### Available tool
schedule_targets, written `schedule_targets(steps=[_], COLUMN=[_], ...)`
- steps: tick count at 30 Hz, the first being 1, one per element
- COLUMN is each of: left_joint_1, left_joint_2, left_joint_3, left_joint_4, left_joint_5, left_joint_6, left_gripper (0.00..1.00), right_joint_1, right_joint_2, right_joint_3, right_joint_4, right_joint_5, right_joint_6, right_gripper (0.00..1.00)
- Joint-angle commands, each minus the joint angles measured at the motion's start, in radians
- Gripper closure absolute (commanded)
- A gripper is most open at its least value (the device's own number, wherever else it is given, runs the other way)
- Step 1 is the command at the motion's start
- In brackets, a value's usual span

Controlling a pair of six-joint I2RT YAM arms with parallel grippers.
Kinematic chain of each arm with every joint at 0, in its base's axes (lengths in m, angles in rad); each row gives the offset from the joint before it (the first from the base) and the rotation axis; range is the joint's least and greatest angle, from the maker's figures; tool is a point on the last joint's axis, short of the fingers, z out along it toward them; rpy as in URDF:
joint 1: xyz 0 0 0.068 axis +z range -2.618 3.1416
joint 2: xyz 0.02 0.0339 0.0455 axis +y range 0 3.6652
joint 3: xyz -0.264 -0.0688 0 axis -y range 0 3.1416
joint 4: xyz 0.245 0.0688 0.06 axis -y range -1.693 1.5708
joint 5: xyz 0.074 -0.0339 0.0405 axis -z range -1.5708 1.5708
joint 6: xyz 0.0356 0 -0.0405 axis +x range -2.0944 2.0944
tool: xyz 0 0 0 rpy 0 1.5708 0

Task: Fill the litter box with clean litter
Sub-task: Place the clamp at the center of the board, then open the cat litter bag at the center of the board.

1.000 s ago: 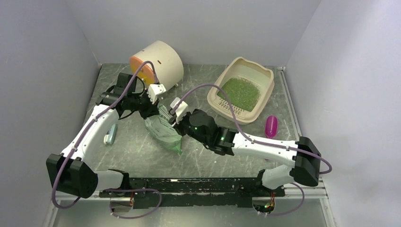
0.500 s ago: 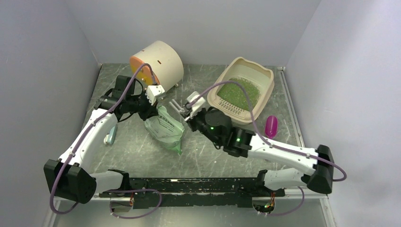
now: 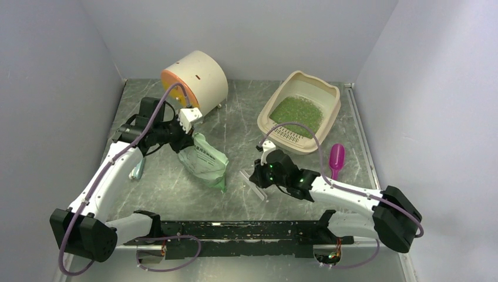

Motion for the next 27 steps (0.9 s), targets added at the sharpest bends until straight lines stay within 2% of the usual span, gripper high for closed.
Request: schedule_targets(steps=[1,4,8,11,13,14,15,19,22,23,25,27], left_joint_1=[-0.016,-0.016,-0.016,-0.017,-0.016,-0.017,-0.017,-0.017,-0.017,-0.017,-0.016,-0.017], left_joint_2=[-0.063,-0.063,-0.072,-0.078,-0.076,-0.074,-0.072,-0.063,-0.06,-0.061,-0.062,-0.06], left_joint_3=[0.032,0.031,0.029,0.027,0.027,0.027,0.028,0.03,0.033,0.033,0.035,0.037], left_joint_4=[0.074,0.064,0.064,0.069,0.064,0.061,0.058,0.049,0.043,0.043,0.038,0.035], left_joint_5=[0.104,0.1,0.109,0.116,0.114,0.113,0.113,0.136,0.144,0.143,0.14,0.141], left_joint_6=[-0.06,-0.058,-0.061,-0.063,-0.059,-0.056,-0.055,-0.047,-0.042,-0.041,-0.038,-0.036], left_gripper=[0.95,0.95,0.95,0.95,0.95,0.95,0.95,0.95,0.95,0.95,0.95,0.95], right_joint_1=[-0.031,-0.055,-0.11,-0.138,-0.144,-0.147,-0.148,-0.15,-0.15,-0.15,-0.149,-0.15], right_joint_2=[0.039,0.085,0.138,0.159,0.16,0.158,0.152,0.097,0.018,-0.009,-0.061,-0.104], right_joint_3=[-0.026,-0.047,-0.047,-0.029,-0.01,0.003,0.019,0.089,0.138,0.153,0.17,0.173], right_joint_4=[0.121,0.144,0.132,0.081,0.041,0.02,-0.011,-0.08,-0.061,-0.042,0.032,0.154], right_joint_5=[-0.14,-0.152,-0.172,-0.149,-0.123,-0.106,-0.092,-0.072,-0.158,-0.186,-0.319,-0.468], right_joint_6=[0.151,0.166,0.142,0.112,0.089,0.08,0.067,0.004,-0.048,-0.053,-0.098,-0.118], right_gripper=[0.96,0.95,0.88,0.77,0.58,0.51,0.48,0.46,0.44,0.41,0.31,0.03])
